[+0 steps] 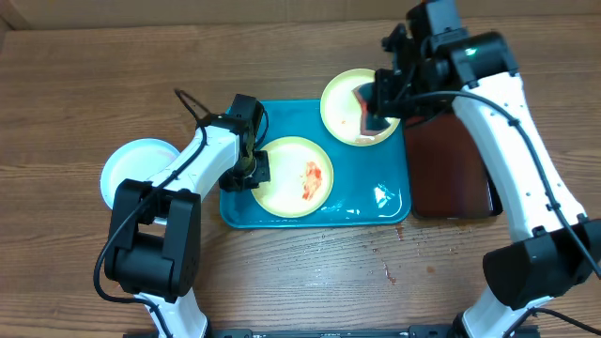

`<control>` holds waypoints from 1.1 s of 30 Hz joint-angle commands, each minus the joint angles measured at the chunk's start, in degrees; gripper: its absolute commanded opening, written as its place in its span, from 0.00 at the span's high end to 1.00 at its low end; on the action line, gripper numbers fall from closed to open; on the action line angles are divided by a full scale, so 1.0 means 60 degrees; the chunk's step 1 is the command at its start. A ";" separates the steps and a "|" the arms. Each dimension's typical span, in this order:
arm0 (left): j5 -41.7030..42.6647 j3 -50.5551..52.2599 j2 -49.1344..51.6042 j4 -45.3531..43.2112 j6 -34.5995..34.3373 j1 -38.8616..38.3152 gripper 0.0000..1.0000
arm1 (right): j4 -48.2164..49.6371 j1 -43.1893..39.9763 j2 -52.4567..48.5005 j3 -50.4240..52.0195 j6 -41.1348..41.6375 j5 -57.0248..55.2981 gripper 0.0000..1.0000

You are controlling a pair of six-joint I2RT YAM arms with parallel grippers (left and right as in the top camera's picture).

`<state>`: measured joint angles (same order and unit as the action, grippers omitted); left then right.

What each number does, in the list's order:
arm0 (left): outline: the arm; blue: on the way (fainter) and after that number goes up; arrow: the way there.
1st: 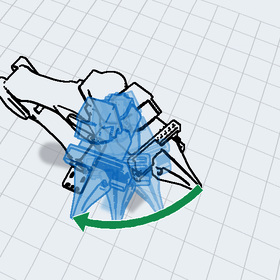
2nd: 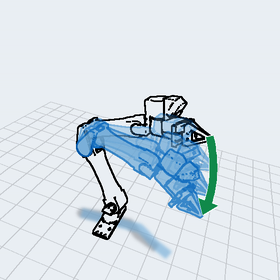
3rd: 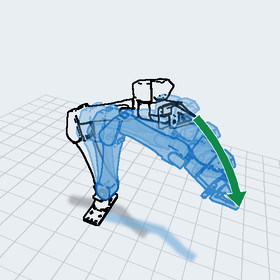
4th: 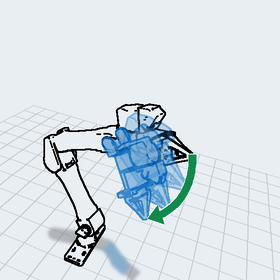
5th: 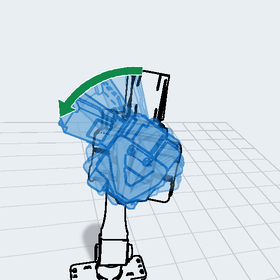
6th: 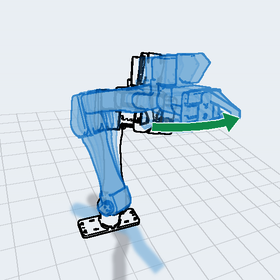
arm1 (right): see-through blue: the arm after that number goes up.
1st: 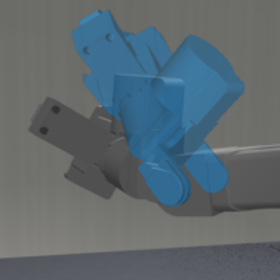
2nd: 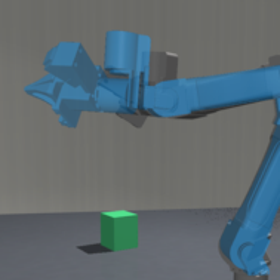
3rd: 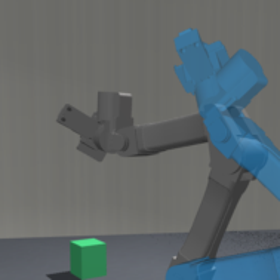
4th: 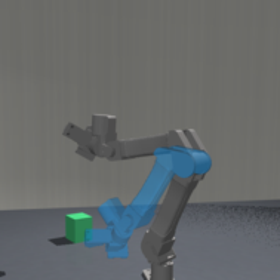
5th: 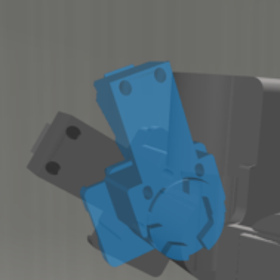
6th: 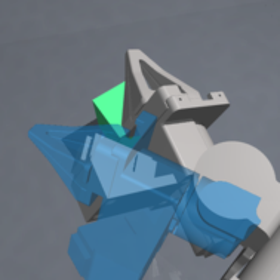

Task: Clean dirty plates on tray and stack at the side
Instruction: 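Carry the sponge with right gripper over the held yellow plate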

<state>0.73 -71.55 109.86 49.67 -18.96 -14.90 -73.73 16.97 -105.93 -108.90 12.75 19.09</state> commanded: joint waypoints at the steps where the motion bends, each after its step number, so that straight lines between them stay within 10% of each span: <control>1: -0.0477 -0.0098 0.0215 0.0018 0.2091 -0.0011 0.96 | 0.0474 0.0342 0.0051 0.0488 0.0809 -0.0004 0.96; 7: -0.0437 -0.0098 0.0215 -0.0576 0.2397 0.0033 0.96 | 0.1399 0.0911 0.0044 0.1504 0.1464 -0.0004 0.96; 19: 0.0754 -0.0098 0.0215 0.0044 -0.0820 0.0514 0.95 | 0.3552 0.1872 -0.0259 0.3166 0.3173 -0.1330 0.96; 33: 0.1712 -0.0098 0.0215 0.0062 -0.0922 0.0623 0.96 | 0.4167 0.2055 -0.1945 0.3268 0.3169 -0.1457 0.96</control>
<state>9.91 -71.61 110.13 49.95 -23.03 -11.46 -48.86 28.97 -116.44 -89.45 31.33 10.90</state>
